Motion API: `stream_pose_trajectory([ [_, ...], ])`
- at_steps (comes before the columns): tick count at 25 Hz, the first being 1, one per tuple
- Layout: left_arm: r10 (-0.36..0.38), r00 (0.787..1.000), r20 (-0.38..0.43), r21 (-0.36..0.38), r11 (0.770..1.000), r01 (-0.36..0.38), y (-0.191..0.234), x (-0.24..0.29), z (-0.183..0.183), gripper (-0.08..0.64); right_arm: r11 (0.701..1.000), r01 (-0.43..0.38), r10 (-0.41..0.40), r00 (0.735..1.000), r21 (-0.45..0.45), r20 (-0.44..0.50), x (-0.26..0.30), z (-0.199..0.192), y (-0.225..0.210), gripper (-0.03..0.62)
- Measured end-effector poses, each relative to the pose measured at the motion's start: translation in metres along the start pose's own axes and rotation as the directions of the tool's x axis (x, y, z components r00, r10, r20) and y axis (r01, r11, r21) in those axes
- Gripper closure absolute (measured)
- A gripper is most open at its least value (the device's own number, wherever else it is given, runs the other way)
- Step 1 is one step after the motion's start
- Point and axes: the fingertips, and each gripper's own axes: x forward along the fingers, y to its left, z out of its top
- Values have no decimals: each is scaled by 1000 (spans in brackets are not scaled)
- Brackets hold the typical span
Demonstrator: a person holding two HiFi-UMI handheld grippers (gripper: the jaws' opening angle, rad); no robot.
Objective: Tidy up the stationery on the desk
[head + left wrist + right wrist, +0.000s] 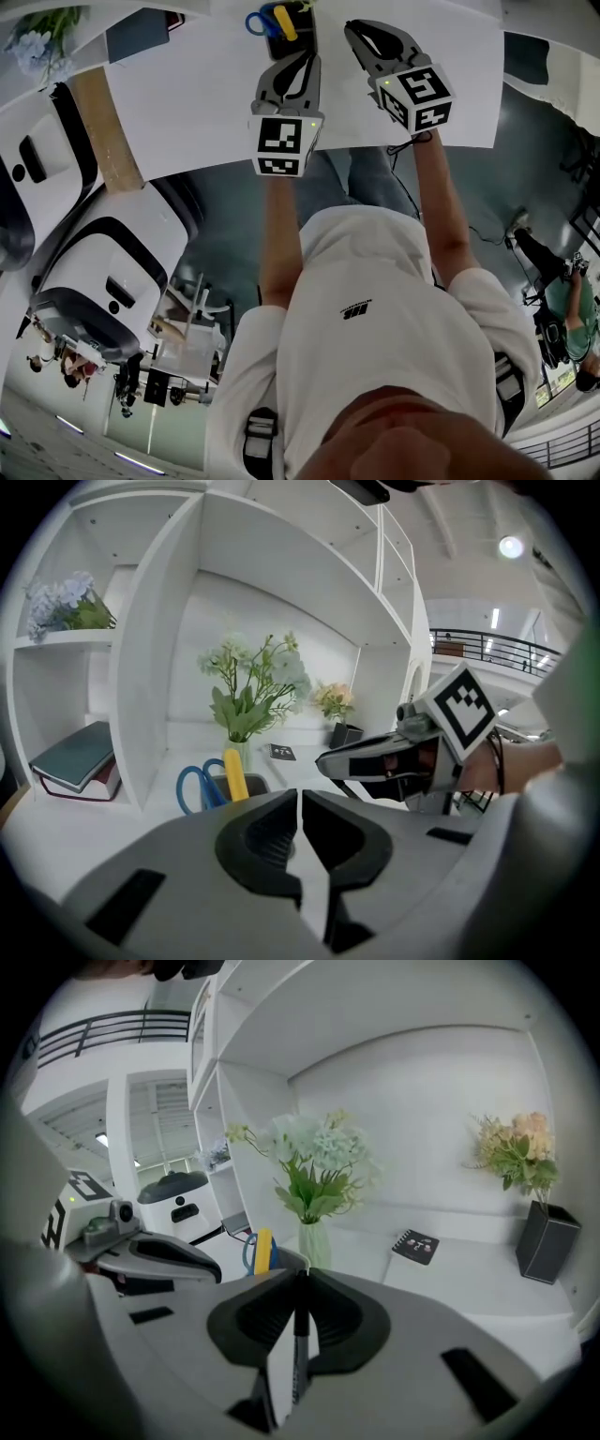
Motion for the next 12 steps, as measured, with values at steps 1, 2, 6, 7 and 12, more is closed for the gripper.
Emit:
stream_pose_trajectory([
  [1, 7, 1000, 3, -2, 1000, -7, 3, -2, 0, 560, 1000, -10, 10, 1000, 5, 12, 2, 4, 3, 561],
  [2, 14, 1000, 6, -4, 1000, -14, 6, -5, 1, 560, 1000, -20, 20, 1000, 10, 22, 4, 8, 7, 561],
  [6, 38, 999, 18, -15, 999, -38, 18, -15, 2, 560, 998, -62, 60, 997, 28, 57, 12, 20, 21, 563],
  [7, 44, 999, 21, -19, 999, -43, 21, -17, 2, 560, 997, -72, 70, 995, 30, 65, 14, 23, 24, 563],
  [12, 71, 997, 31, -34, 997, -70, 37, -26, 4, 560, 992, -119, 113, 987, 45, 113, 27, 41, 39, 563],
])
